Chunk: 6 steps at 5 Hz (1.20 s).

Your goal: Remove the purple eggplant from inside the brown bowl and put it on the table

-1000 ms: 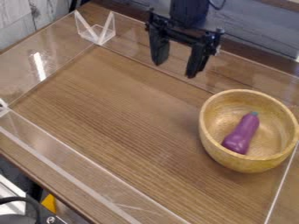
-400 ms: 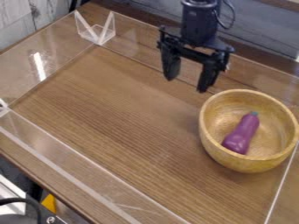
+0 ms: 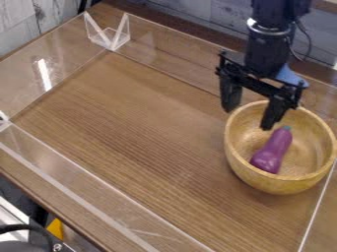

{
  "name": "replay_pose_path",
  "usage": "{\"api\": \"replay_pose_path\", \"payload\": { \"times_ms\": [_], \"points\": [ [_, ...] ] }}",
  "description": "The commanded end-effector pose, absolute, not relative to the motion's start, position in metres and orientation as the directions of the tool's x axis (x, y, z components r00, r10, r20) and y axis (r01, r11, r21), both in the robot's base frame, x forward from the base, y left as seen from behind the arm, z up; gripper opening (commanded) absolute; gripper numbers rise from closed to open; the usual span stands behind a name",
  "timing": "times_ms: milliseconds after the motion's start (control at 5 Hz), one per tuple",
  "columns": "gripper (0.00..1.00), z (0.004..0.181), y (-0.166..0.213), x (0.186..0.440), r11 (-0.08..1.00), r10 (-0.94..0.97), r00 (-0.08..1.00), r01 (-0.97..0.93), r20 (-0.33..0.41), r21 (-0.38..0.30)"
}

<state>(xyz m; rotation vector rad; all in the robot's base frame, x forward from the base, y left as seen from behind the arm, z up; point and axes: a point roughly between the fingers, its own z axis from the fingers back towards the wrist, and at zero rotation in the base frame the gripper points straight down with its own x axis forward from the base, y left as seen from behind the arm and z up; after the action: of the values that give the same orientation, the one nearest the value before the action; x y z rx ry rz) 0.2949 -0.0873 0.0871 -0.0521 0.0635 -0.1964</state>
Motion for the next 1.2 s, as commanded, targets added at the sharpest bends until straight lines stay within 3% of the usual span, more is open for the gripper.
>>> {"api": "replay_pose_path", "payload": {
  "times_ms": [0,600,1000],
  "points": [
    [1.0,0.098,-0.101,0.304,0.98,-0.187,0.982,0.188,0.022,-0.064],
    [1.0,0.093,-0.11,0.323,0.983,-0.138,0.976,0.156,0.171,-0.1],
    [1.0,0.107,-0.136,0.303,0.97,-0.164,0.961,0.198,0.223,-0.138]
  ]
}}
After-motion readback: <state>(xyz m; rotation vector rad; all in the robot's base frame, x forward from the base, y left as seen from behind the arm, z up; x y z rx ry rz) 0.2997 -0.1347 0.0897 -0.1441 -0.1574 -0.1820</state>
